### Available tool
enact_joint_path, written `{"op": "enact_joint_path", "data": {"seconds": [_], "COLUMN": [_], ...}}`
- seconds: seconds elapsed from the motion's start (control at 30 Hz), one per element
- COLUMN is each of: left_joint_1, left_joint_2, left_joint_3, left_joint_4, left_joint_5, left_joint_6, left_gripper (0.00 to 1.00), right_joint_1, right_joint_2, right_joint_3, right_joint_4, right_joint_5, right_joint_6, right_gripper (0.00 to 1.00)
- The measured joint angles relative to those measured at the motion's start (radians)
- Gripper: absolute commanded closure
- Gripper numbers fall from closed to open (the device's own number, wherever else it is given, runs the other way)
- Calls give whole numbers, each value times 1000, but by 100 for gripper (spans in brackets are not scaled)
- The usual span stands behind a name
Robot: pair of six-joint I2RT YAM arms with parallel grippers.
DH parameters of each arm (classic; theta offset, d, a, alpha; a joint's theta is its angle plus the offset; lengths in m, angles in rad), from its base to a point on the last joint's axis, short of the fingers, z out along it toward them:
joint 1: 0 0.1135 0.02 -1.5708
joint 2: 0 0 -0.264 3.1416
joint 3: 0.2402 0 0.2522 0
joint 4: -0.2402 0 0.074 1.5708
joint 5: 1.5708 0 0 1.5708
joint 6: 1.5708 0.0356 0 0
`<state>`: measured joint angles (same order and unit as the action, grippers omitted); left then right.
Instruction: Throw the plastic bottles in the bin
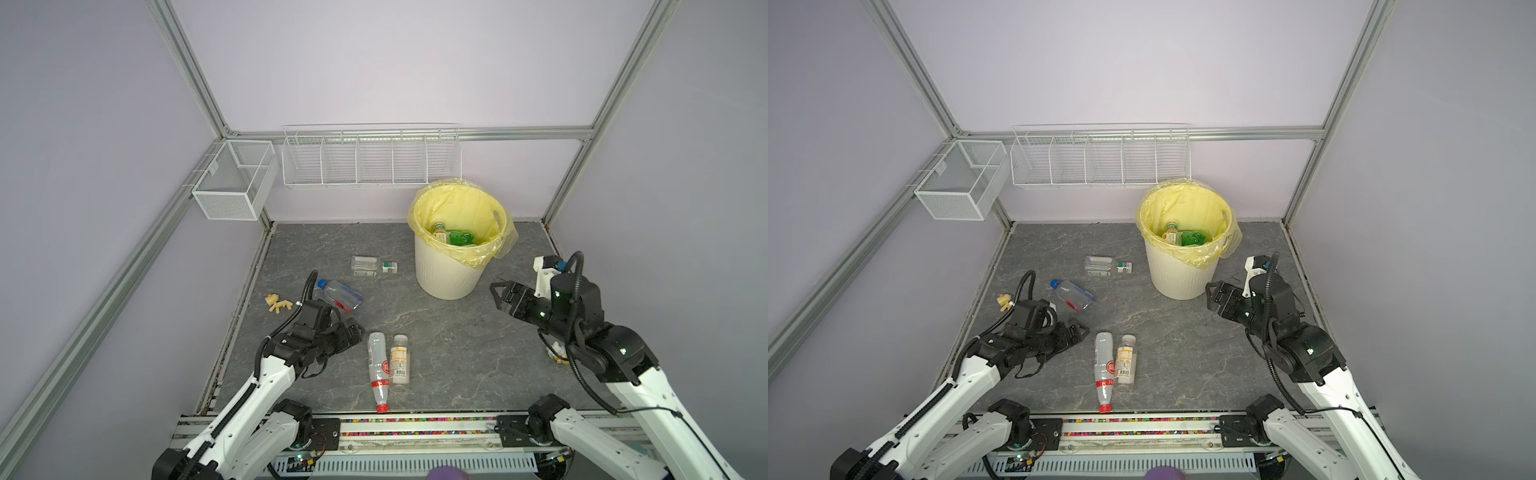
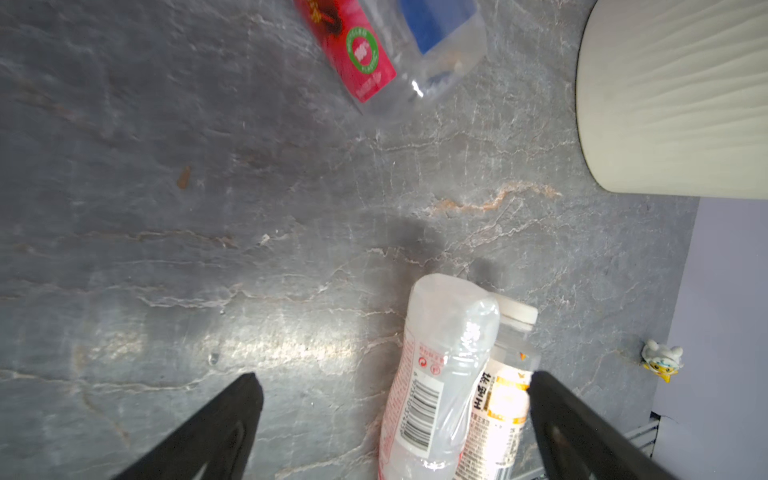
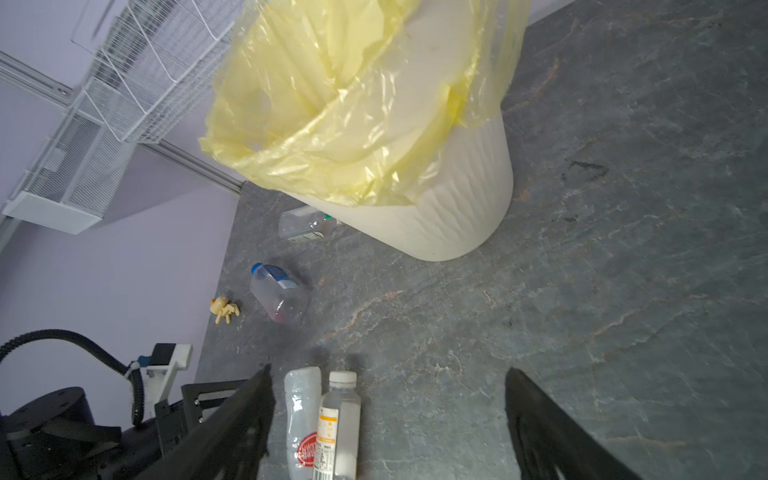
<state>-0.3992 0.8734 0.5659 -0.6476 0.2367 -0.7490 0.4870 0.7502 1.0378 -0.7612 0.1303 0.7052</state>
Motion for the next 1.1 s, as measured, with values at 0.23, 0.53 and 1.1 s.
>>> {"op": "enact_joint_path", "data": {"seconds": [0.23, 0.53, 1.1], "left_joint_1": [-1, -117, -214], "left_joint_2": [-60, -105, -267], "left_joint_3": [-71, -132, -195], "left_joint_4": [20, 6, -15], "left_joint_5": [27, 22, -5], "left_joint_6": [-28, -76, -149], "left_gripper": [0, 0, 6], "right_joint_1": [0, 0, 0], "right_joint_2": [-142, -188, -184], "right_joint_3": [-126, -240, -325], "right_joint_4": [-27, -34, 14], "right_joint_5": [-35, -74, -132], "right_joint_6": [-3, 2, 28], "right_gripper": [12, 12, 12]}}
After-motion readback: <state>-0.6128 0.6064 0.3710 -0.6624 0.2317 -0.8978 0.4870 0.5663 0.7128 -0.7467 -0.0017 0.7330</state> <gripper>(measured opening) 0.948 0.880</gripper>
